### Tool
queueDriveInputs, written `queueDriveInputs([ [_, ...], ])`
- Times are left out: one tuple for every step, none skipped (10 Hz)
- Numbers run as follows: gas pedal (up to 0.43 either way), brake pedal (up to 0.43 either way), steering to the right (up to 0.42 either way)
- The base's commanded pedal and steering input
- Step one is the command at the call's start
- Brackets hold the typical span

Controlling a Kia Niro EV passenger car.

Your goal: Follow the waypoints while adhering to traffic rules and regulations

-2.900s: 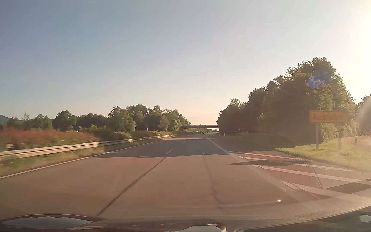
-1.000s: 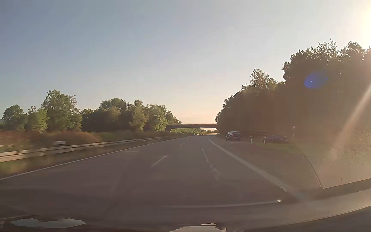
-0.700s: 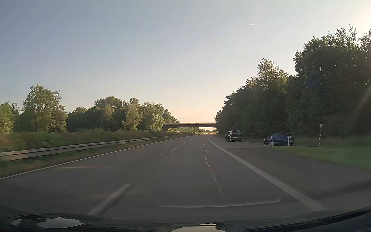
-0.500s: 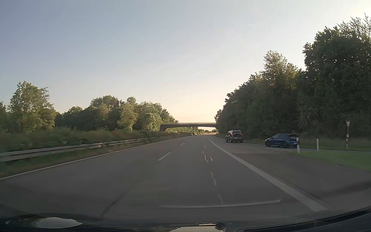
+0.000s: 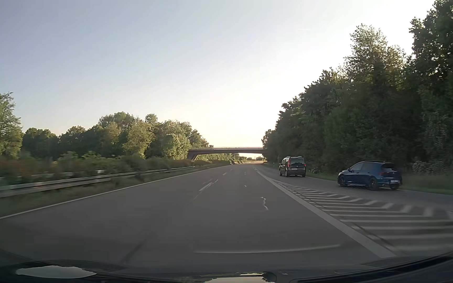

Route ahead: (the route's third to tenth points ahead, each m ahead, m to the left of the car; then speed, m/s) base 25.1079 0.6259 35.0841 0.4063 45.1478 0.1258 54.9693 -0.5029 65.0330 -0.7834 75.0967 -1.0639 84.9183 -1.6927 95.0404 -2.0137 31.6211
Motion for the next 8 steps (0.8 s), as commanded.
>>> queueDriveInputs([
  [0.248, 0.0, 0.004],
  [0.248, 0.0, 0.004],
  [0.248, 0.0, 0.004],
  [0.248, 0.0, 0.004],
  [0.248, 0.0, 0.004],
  [0.248, 0.0, 0.005],
  [0.248, 0.0, 0.005],
  [0.248, 0.0, 0.004],
])
